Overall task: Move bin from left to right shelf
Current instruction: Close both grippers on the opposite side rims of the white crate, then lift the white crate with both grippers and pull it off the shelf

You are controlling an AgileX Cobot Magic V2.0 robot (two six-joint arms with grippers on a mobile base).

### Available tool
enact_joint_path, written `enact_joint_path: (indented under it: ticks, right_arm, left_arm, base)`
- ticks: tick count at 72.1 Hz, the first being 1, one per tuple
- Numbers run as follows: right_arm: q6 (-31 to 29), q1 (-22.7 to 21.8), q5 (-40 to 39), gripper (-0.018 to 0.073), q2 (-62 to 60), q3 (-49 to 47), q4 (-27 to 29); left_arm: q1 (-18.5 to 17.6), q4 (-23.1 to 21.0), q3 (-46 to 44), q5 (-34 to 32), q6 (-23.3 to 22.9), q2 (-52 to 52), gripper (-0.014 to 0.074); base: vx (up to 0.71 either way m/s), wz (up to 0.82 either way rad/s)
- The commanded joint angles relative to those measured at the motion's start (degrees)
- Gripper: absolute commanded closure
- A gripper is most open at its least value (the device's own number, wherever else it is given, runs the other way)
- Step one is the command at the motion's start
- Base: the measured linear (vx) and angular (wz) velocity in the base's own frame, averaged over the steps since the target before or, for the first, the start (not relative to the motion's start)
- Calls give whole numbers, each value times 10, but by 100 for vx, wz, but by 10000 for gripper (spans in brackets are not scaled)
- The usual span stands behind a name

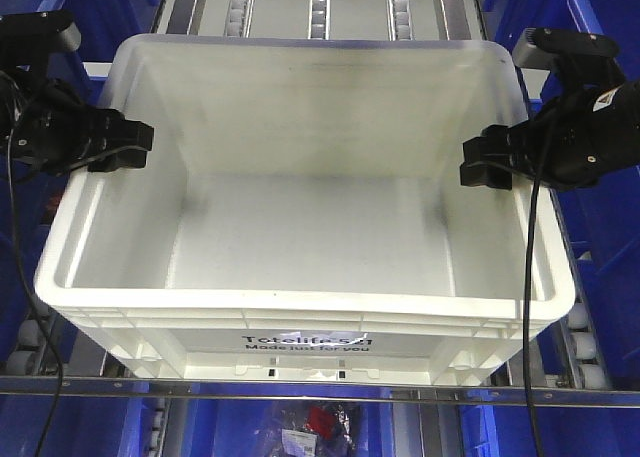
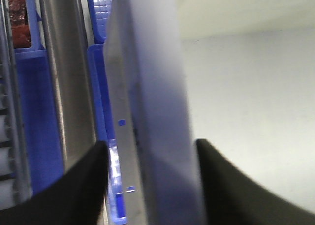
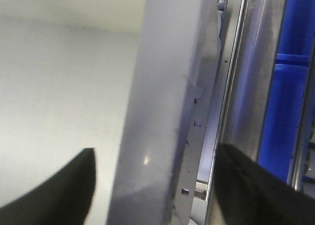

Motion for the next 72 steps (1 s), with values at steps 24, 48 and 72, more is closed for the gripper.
enact_joint_path:
  ticks: [24,48,72]
  right_arm:
    - [-28,-1,-31,569,-14,-19,23]
    - [-27,-1,-33,564,-43,-19,23]
    - [-25,-1,-33,564,-88,-19,23]
  left_arm:
    - [-4,-80,-19,-38,59,-16,604]
    - [-4,-78,-19,-38,59,-33,603]
    - [-4,-77,-19,-18,59,-74,600]
  base:
    - [0,0]
    - [0,0]
    - [0,0]
